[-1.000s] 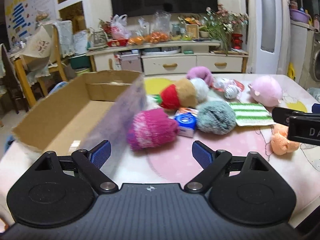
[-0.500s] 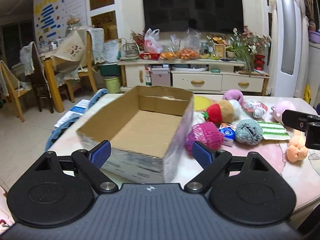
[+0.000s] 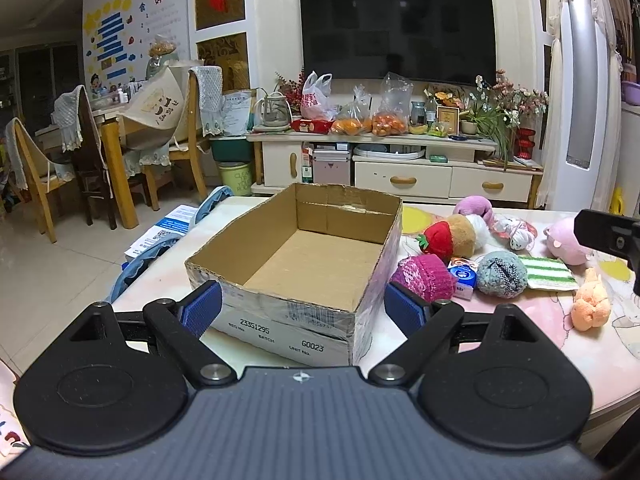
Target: Organize soft objects
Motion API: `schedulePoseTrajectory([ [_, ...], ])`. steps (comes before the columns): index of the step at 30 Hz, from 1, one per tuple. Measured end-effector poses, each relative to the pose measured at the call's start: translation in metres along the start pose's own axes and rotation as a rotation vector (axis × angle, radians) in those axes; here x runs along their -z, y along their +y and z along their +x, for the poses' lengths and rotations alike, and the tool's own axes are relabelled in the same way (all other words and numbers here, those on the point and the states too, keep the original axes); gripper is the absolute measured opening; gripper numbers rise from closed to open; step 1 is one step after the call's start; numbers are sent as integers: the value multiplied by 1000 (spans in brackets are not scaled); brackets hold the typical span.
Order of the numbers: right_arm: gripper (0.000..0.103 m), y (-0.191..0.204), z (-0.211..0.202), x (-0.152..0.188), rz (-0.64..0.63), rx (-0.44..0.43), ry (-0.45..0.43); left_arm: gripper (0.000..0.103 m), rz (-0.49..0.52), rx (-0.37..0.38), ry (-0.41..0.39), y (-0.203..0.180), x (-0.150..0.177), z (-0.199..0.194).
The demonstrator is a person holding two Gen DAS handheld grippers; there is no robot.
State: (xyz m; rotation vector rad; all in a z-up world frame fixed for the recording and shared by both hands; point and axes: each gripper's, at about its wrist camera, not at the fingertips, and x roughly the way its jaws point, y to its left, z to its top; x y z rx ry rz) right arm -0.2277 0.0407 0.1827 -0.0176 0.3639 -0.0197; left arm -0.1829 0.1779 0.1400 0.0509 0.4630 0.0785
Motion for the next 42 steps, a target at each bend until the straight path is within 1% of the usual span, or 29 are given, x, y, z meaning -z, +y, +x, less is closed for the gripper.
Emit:
schedulePoseTrajectory([
  [5, 103, -1, -2, 4, 4, 12, -1, 103, 4, 6, -9, -1, 4, 7],
  [11, 103, -11, 9, 21, 33, 28, 35, 103, -37, 18, -20, 4, 3, 28],
  [13, 103, -18, 14, 29, 40, 40, 54, 103, -39, -5, -27, 4, 0, 41],
  [15, 103, -28, 20, 38, 57, 49, 82, 103, -21, -22, -47, 1, -2, 53],
  [17, 103, -38, 25, 48, 82, 49, 95, 103, 2, -61, -64, -4, -8, 68],
  [20, 103, -53, 36, 63, 82, 84, 120, 103, 30, -117, -126, -13, -15, 87],
  [22, 103, -64, 41, 72, 88, 88, 127, 103, 56, -143, -161, -18, -15, 97],
  [24, 102, -75, 45, 80, 91, 107, 131, 103, 80, -158, -178, -23, -15, 109],
  [26, 102, -88, 52, 84, 103, 131, 153, 103, 79, -171, -160, -26, -15, 119],
  [29, 102, -108, 58, 90, 130, 173, 177, 103, 51, -162, -131, -27, -15, 128],
  [32, 102, -130, 64, 95, 150, 222, 196, 103, 64, -191, -110, -32, -15, 132],
  [34, 102, -143, 68, 98, 184, 245, 214, 103, 67, -189, -100, -35, -17, 134],
  [38, 102, -166, 76, 105, 260, 280, 248, 103, 69, -176, -81, -37, -19, 140],
  [40, 102, -175, 80, 109, 281, 278, 262, 103, 71, -178, -77, -37, -24, 144],
  [42, 102, -179, 84, 110, 278, 282, 259, 103, 38, -153, -79, -35, -27, 148],
])
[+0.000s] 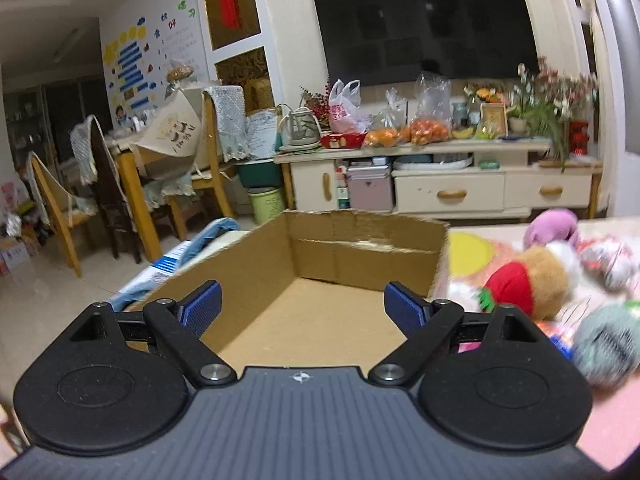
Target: Organize soft objects
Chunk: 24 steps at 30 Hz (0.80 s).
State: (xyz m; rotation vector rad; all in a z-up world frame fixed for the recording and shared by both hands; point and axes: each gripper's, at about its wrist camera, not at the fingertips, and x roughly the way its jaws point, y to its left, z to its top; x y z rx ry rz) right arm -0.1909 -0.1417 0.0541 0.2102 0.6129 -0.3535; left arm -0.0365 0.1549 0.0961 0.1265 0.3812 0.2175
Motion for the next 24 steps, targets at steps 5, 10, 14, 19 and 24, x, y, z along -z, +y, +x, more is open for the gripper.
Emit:
schedulePoseTrajectory([
  [5, 102, -4, 15, -5, -14, 11, 3, 103, -48, 29, 9, -4, -10, 14],
  [10, 102, -7, 31, -10, -32, 17, 19, 103, -73, 19, 14, 2, -10, 15],
  [14, 102, -14, 41, -10, -19, 18, 38, 103, -39, 6, -45, 0, -10, -5],
  [19, 102, -18, 48, -11, -12, 7, 45, 103, -23, 114, -46, -3, -5, -31],
  [24, 102, -19, 53, -12, -14, -12, 42, 103, 66, 278, 4, -20, 8, -54],
])
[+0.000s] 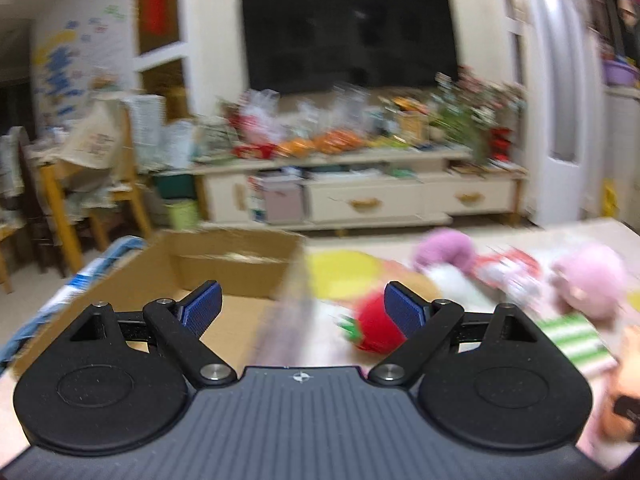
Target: Organize soft objects
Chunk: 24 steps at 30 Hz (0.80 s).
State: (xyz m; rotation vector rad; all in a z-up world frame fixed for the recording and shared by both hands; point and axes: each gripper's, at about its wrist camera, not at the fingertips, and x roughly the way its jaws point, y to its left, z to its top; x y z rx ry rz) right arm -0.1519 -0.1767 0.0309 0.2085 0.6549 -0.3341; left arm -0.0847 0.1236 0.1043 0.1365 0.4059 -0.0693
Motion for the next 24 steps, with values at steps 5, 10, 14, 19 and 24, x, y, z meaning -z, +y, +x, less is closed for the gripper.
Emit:
schedulePoseTrajectory([
  [5, 102, -2, 5, 1, -10, -6, 7, 103, 66, 130, 55, -21, 11, -6],
  [10, 102, -10, 9, 0, -3, -21, 11, 103, 134, 289, 140, -39, 23, 2],
  [14, 102, -14, 12, -3, 1, -38, 10, 103, 185, 319, 176, -51, 34, 14],
  [19, 102, -18, 16, -4, -2, -62, 25, 103, 218, 336, 210, -58, 39, 29],
  [24, 102, -20, 18, -4, -20, -80, 29, 103, 217, 370, 227, -69, 34, 41],
])
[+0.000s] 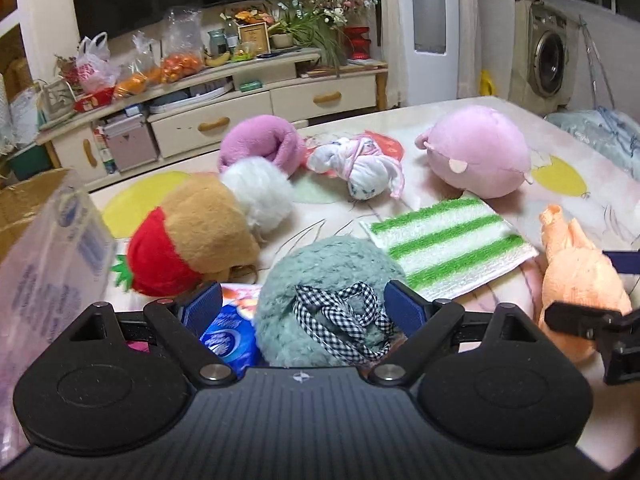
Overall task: Organize soft objects
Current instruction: 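Grasp the grey-green fuzzy ball with the left tool while the right tool grasps the orange knitted towel, then carry both items into the cardboard box and open both tools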
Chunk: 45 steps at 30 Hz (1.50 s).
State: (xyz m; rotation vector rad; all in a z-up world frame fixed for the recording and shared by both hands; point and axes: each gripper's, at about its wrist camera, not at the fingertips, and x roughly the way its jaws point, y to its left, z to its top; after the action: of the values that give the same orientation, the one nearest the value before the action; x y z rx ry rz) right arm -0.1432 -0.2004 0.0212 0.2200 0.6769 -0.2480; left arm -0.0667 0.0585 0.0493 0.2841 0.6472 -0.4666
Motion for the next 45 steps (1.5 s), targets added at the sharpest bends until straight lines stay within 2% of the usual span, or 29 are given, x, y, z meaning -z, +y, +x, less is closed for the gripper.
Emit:
schedulePoseTrajectory([
  [3, 102, -1, 2, 0, -11, -3, 5, 103, -15, 27, -2, 2, -2, 2],
  [7, 102, -2, 5, -1, -4, -17, 17, 103, -9, 105, 79, -9, -1, 7],
  [11, 102, -5, 6, -3, 11, -5, 21, 103, -5, 141, 53, -10, -4, -2],
  [14, 102, -8, 7, -3, 32, -11, 29, 103, -16, 95, 8, -7, -5, -4],
  [19, 102, -8, 7, -3, 31, -14, 31, 103, -15, 91, 21, -7, -7, 8],
  [23, 102, -9, 7, -3, 39, -16, 31, 92, -26, 86, 21, -9, -10, 10],
  [29, 93, -9, 4, -2, 32, -13, 18, 82, -68, 74, 24, -8, -5, 4],
  [32, 83, -11, 5, -2, 53, -32, 23, 80, -86, 66, 28, -7, -4, 3],
  [45, 77, 1, -1, 0, 10, -18, -5, 76, -155, 52, 2, 9, -12, -20],
])
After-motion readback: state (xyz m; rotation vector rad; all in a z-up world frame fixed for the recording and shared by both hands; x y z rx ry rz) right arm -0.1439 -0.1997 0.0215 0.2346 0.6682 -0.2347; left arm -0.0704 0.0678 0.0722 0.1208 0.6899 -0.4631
